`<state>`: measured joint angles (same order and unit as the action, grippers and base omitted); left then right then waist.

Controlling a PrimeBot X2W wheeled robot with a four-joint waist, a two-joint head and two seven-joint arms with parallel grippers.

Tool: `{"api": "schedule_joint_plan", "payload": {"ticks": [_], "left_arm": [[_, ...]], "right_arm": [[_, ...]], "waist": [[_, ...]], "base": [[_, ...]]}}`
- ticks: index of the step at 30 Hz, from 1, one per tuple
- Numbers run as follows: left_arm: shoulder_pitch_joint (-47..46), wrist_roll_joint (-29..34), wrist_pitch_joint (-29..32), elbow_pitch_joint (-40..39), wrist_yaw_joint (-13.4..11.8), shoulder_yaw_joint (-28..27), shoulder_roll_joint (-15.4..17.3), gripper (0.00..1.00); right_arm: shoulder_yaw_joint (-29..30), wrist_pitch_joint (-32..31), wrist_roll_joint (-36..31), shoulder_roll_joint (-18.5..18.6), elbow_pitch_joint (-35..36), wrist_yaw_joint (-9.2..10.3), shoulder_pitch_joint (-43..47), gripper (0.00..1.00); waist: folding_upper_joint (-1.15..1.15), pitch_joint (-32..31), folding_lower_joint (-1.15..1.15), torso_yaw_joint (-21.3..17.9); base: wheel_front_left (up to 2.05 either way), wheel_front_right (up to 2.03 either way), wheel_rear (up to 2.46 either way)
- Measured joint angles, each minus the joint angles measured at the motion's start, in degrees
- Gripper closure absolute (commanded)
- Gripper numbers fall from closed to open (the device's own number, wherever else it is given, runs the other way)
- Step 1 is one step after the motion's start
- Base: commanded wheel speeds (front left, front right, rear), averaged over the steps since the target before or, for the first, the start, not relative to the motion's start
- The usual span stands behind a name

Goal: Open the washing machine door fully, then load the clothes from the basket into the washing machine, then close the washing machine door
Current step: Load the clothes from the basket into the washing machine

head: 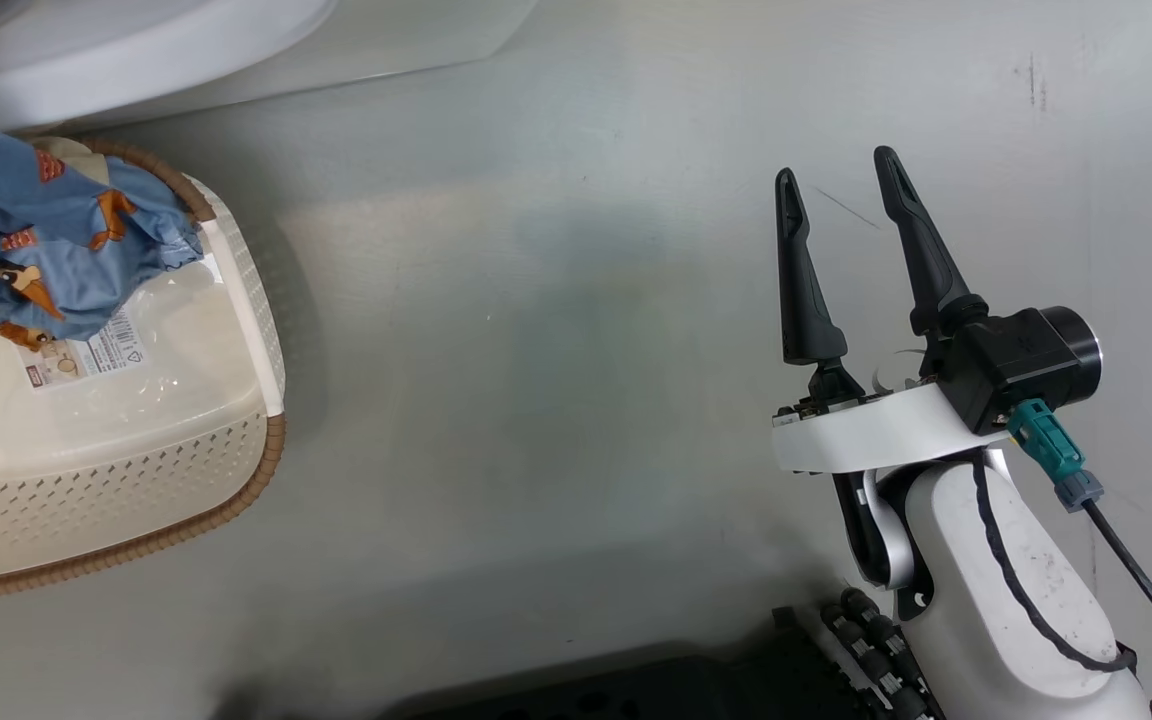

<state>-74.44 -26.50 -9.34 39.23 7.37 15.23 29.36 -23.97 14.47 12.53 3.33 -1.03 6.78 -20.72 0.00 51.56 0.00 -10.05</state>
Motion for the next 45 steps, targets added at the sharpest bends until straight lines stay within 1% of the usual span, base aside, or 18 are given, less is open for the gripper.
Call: {"api": "schedule_joint_plan", "payload": {"ticks": [6, 11, 15, 23, 24, 26, 35, 39, 45], "left_arm": [[0.01, -0.76, -1.10, 2.52, 0.00, 0.27, -1.44, 0.00], [0.01, -1.05, -1.91, 3.55, 0.00, 1.51, -1.92, 0.00], [0.29, -1.37, -2.65, 4.82, 0.00, 2.16, -3.75, 0.00], [1.18, -2.81, -3.92, 6.25, 0.00, 3.11, -6.01, 0.00], [1.36, -3.01, -3.93, 6.31, 0.00, 3.24, -6.25, 0.00], [2.56, -3.41, -4.43, 6.60, 0.00, 3.64, -7.05, 0.00], [7.23, -4.04, -4.94, 7.31, 0.00, 4.95, -8.81, 0.00], [9.04, -5.70, -5.10, 7.43, 0.00, 3.97, -9.51, 0.00], [11.16, -5.76, -5.10, 6.05, 0.00, 3.52, -10.04, 0.00]], "right_arm": [[0.47, 0.00, -0.02, -0.02, -0.59, 0.00, -0.01, 0.00], [1.27, 0.00, -0.11, -0.02, -0.90, 0.00, -0.16, 0.00], [1.94, 0.00, -0.65, -0.01, -1.21, 0.01, -0.26, 0.00], [3.16, 0.00, -1.26, 0.01, -1.98, 0.03, -0.35, 0.00], [3.16, 0.00, -1.32, 0.01, -2.12, 0.41, -0.36, 0.00], [3.41, 0.01, -1.45, 0.00, -2.59, 0.42, -0.36, 0.00], [4.48, 0.00, -2.02, 0.04, -4.36, 0.42, -0.21, 0.00], [4.57, 0.00, -2.02, 0.04, -4.94, 0.41, 0.05, 0.00], [4.86, 0.00, -2.02, 0.07, -5.78, 0.34, 0.55, 0.00]], "waist": [[0.00, -1.11, 0.00, 0.91], [0.00, -2.05, 0.00, 1.79], [0.00, -2.86, 0.00, 2.61], [0.00, -5.22, 0.00, 4.11], [0.00, -5.54, 0.00, 4.31], [0.00, -6.63, 0.00, 4.90], [0.00, -10.75, 0.00, 6.59], [0.00, -12.78, 0.00, 7.31], [0.00, -15.75, 0.00, 8.29]], "base": [[0.00, 0.00, 0.00], [0.00, 0.00, 0.00], [0.00, 0.00, 0.00], [0.00, 0.00, 0.00], [0.00, 0.00, 0.00], [0.00, 0.00, 0.00], [0.00, 0.00, 0.00], [0.00, 0.00, 0.00], [0.00, 0.00, 0.00]]}}
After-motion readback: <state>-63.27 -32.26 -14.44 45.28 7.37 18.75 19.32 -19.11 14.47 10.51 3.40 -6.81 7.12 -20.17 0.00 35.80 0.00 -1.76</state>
